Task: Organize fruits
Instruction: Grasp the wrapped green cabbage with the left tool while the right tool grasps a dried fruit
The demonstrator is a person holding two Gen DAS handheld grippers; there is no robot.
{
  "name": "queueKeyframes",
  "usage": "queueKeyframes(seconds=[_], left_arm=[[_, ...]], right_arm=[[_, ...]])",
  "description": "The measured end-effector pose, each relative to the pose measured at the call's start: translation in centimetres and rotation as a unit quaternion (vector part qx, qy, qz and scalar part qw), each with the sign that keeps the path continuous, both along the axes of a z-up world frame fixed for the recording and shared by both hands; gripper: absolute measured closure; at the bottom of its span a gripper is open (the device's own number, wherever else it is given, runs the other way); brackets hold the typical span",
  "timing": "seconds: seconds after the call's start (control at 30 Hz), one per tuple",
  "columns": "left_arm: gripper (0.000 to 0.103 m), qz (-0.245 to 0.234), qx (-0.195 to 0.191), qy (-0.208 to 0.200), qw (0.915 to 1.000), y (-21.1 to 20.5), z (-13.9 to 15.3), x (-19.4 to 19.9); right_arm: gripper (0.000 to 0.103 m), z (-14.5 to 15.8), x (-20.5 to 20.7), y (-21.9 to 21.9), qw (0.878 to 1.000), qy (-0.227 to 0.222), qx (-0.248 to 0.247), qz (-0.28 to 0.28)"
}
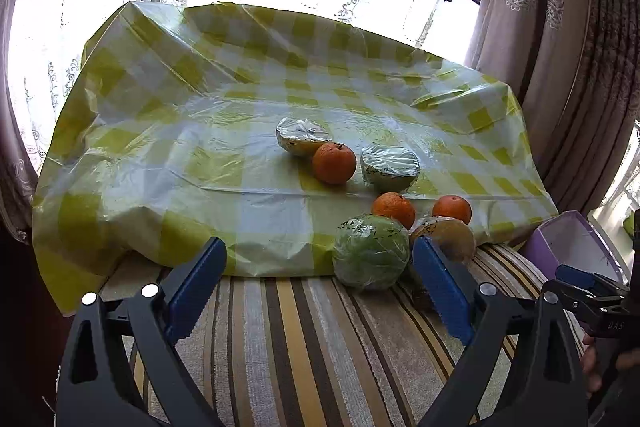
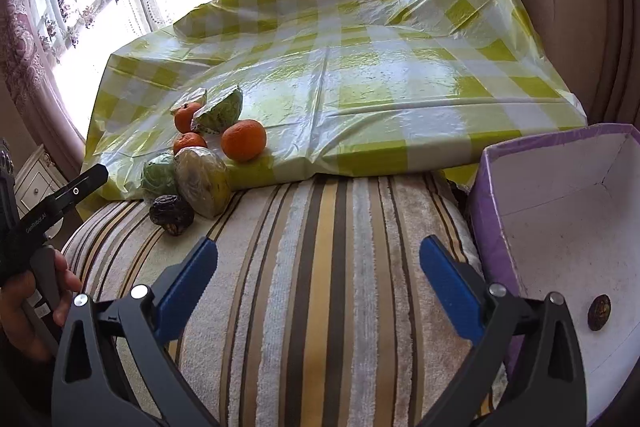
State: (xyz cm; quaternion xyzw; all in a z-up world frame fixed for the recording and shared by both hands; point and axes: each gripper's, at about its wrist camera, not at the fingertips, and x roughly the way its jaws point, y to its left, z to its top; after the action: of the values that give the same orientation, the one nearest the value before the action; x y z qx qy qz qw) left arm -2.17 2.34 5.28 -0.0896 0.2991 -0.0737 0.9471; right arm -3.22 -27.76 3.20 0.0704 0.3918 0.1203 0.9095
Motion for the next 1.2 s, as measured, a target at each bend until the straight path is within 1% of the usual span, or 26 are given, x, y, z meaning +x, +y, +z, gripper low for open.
queueKeyframes(seconds=[0.07, 0.17, 0.2, 0.27, 0.37, 0.5, 0.53, 0.6, 0.67, 0.73, 0.83, 0.87, 0.9, 1.03, 1.13, 1.2], left_arm=[[0.013, -0.009, 0.007, 0.005, 0.9999, -0.4, 0.0, 0.2], [0.013, -0.026, 0.020, 0.025, 0.9992, -1.2, -0.4, 1.1], [0.016, -0.032, 0.021, 0.031, 0.9988, -1.5, -0.5, 1.3], [0.019, -0.047, 0.025, 0.040, 0.9978, -1.9, -0.7, 1.8], [0.019, -0.065, 0.036, 0.052, 0.9959, -2.8, -1.0, 2.7], [0.022, -0.089, 0.046, 0.069, 0.9925, -3.9, -1.5, 4.1], [0.023, -0.091, 0.050, 0.076, 0.9916, -4.1, -1.7, 4.4], [0.027, -0.096, 0.056, 0.089, 0.9899, -4.5, -2.1, 5.1], [0.027, -0.100, 0.068, 0.100, 0.9876, -5.0, -2.5, 5.6], [0.029, -0.103, 0.080, 0.103, 0.9862, -5.5, -2.7, 5.8], [0.039, -0.098, 0.103, 0.098, 0.9849, -6.0, -2.8, 5.7], [0.045, -0.103, 0.106, 0.095, 0.9844, -6.1, -2.8, 5.5], [0.045, -0.103, 0.109, 0.094, 0.9843, -6.1, -2.8, 5.4], [0.046, -0.100, 0.099, 0.084, 0.9865, -5.7, -2.8, 5.1], [0.046, -0.087, 0.080, 0.073, 0.9903, -5.0, -2.6, 4.7], [0.046, -0.074, 0.065, 0.068, 0.9929, -4.3, -2.5, 4.5]], right_arm=[[0.002, -0.1, 0.1, 0.8, 1.000, 0.000, -0.002, 0.011], [0.002, -0.1, 0.1, 2.2, 0.999, -0.001, 0.000, 0.033], [0.002, -0.1, 0.1, 2.8, 0.999, -0.001, -0.001, 0.041], [0.002, -0.2, 0.2, 3.9, 0.998, -0.001, -0.003, 0.058], [0.002, -0.3, 0.2, 5.5, 0.997, -0.003, -0.007, 0.081], [0.002, -0.3, 0.4, 7.5, 0.994, -0.008, -0.017, 0.105], [0.003, -0.3, 0.4, 7.9, 0.994, -0.009, -0.021, 0.110], [0.007, -0.5, 0.4, 8.6, 0.993, -0.009, -0.029, 0.118], [0.009, -0.7, 0.5, 9.1, 0.991, -0.005, -0.031, 0.127], [0.009, -0.8, 0.6, 9.5, 0.991, -0.006, -0.035, 0.129], [0.009, -0.9, 0.7, 9.8, 0.990, -0.007, -0.036, 0.133], [0.009, -0.9, 0.7, 9.8, 0.990, -0.008, -0.036, 0.133], [0.009, -0.9, 0.7, 9.9, 0.990, -0.008, -0.036, 0.133], [0.010, -1.1, 1.0, 10.1, 0.991, -0.006, -0.033, 0.132], [0.015, -1.1, 1.3, 10.4, 0.991, -0.005, -0.030, 0.133], [0.020, -1.2, 1.6, 10.6, 0.991, -0.003, -0.028, 0.134]])
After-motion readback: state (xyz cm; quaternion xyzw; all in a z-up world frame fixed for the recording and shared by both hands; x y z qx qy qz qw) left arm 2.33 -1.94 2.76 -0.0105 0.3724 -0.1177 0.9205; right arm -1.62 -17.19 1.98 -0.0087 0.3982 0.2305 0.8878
